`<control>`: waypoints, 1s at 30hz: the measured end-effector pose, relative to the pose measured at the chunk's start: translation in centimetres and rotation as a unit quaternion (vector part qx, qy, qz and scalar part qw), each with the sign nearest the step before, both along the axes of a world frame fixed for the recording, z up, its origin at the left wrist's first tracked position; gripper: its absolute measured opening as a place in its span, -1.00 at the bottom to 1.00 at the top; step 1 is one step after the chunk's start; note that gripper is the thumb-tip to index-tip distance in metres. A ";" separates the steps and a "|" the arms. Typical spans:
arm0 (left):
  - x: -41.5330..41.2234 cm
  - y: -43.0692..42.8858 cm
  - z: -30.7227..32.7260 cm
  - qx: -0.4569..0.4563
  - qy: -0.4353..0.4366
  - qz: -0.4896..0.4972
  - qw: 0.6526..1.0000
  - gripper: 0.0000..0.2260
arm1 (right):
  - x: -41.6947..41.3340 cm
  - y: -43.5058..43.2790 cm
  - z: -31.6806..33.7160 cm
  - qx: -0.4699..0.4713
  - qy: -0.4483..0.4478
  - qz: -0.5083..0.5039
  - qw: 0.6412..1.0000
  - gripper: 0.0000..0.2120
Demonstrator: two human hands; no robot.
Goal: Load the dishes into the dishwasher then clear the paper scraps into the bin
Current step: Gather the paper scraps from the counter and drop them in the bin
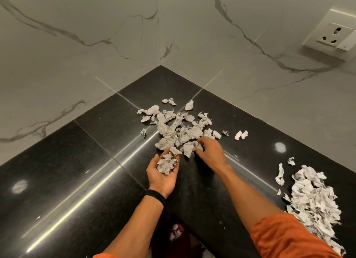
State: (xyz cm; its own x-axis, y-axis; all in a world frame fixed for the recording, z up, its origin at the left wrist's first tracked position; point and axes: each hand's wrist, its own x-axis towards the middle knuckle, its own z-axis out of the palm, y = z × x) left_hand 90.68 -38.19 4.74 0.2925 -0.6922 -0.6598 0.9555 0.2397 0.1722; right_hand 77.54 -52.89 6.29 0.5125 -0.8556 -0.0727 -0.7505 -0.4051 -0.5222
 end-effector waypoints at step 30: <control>3.3 2.9 0.8 -0.041 0.021 0.054 0.997 -0.54 | 7.3 4.6 1.3 -0.036 -0.078 0.083 0.993 -0.72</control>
